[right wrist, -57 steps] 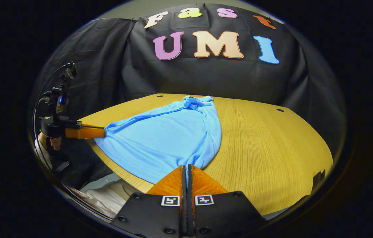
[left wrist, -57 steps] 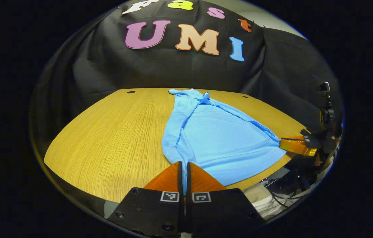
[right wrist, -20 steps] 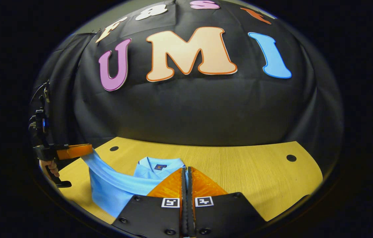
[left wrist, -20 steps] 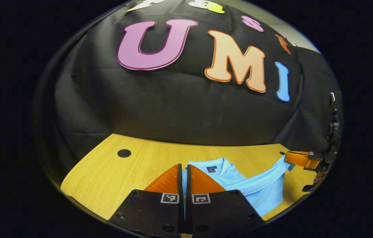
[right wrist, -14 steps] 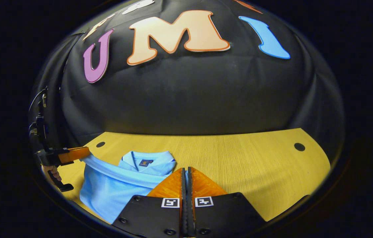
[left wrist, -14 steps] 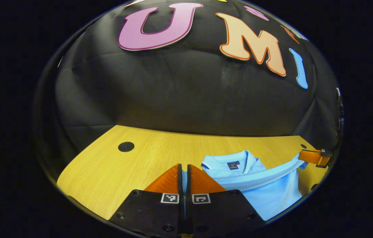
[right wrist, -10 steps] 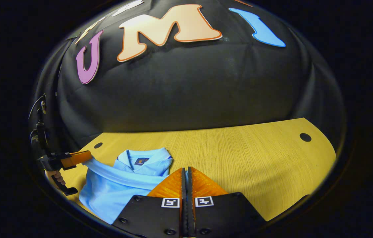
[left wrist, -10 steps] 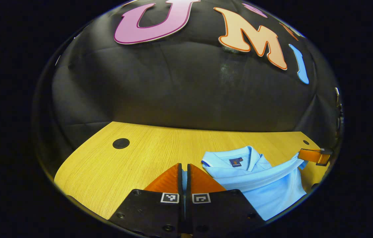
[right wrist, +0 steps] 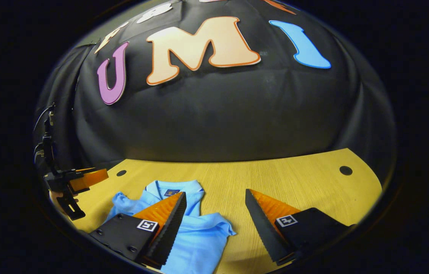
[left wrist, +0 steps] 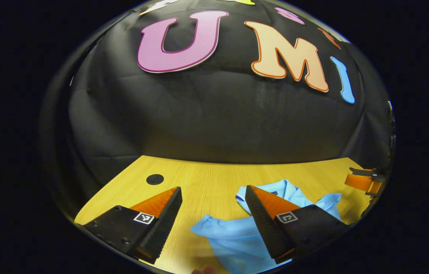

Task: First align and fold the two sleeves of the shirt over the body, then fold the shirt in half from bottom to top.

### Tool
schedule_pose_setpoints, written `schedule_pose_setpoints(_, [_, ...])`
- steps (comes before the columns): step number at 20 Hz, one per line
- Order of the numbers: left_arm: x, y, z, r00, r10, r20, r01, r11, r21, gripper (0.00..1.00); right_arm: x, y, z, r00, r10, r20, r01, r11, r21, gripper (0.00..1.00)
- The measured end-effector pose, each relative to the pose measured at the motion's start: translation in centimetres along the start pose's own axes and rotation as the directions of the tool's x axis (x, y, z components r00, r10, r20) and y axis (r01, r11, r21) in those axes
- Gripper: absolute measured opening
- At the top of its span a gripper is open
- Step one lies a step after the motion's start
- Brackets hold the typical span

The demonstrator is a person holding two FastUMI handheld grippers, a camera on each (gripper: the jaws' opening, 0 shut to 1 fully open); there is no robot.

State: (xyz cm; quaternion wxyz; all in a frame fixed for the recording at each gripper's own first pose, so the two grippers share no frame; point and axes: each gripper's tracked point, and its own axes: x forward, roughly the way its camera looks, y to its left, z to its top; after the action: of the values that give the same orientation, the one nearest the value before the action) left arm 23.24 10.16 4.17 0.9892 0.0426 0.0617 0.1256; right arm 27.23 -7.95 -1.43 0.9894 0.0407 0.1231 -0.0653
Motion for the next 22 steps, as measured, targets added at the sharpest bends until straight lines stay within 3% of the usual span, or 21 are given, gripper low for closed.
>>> schedule_pose_setpoints(11, [-16.0, -1.7, 0.0, 0.987, -0.065, 0.145, 0.060, 0.998, 0.035, 0.95, -15.6, 5.3, -0.9, 0.984, 0.095, 0.149, -0.079, 0.991, -0.110, 0.98])
schedule_pose_setpoints(18, [-22.7, -2.0, -4.4, 0.984, -0.061, 0.165, 0.063, 0.998, -0.007, 0.95, -22.7, 5.8, -4.1, 0.976, 0.079, 0.203, -0.062, 0.994, -0.091, 0.98])
schedule_pose_setpoints(22, [-24.7, -0.9, -6.2, 0.988, -0.020, 0.153, 0.021, 1.000, -0.001, 0.95, -24.9, 5.7, -5.7, 0.974, 0.057, 0.219, -0.039, 0.996, -0.086, 0.98])
